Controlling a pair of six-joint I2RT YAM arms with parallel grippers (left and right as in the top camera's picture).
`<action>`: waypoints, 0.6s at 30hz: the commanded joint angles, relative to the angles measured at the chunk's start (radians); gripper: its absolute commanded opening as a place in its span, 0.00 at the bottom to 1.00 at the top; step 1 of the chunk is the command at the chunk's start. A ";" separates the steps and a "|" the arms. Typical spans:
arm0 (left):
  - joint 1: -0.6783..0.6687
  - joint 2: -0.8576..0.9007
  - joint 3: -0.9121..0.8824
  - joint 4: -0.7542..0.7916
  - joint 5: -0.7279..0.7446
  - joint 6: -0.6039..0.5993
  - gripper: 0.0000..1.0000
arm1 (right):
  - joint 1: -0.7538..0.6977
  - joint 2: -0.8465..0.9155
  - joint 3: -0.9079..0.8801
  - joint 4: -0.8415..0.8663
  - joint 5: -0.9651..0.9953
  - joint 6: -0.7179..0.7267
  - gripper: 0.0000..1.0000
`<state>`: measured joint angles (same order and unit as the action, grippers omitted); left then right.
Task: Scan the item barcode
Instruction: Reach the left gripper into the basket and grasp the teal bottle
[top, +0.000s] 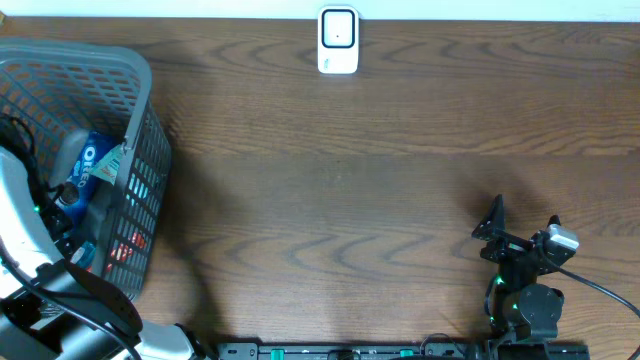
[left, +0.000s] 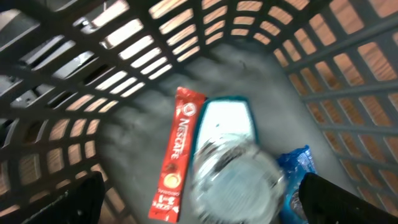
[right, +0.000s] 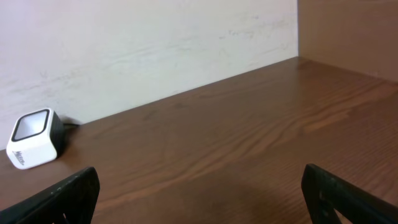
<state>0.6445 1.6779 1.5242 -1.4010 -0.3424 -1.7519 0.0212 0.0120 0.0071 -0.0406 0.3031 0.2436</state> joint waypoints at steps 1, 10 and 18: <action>0.028 0.002 -0.019 0.009 -0.010 0.062 1.00 | 0.011 -0.005 -0.002 -0.005 -0.002 -0.013 0.99; 0.047 0.006 -0.134 0.143 -0.010 0.126 0.99 | 0.011 -0.005 -0.002 -0.004 -0.002 -0.013 0.99; 0.047 0.009 -0.166 0.165 -0.010 0.132 0.58 | 0.011 -0.005 -0.002 -0.004 -0.002 -0.013 0.99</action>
<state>0.6865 1.6783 1.3647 -1.2308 -0.3412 -1.6333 0.0212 0.0120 0.0071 -0.0406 0.3031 0.2436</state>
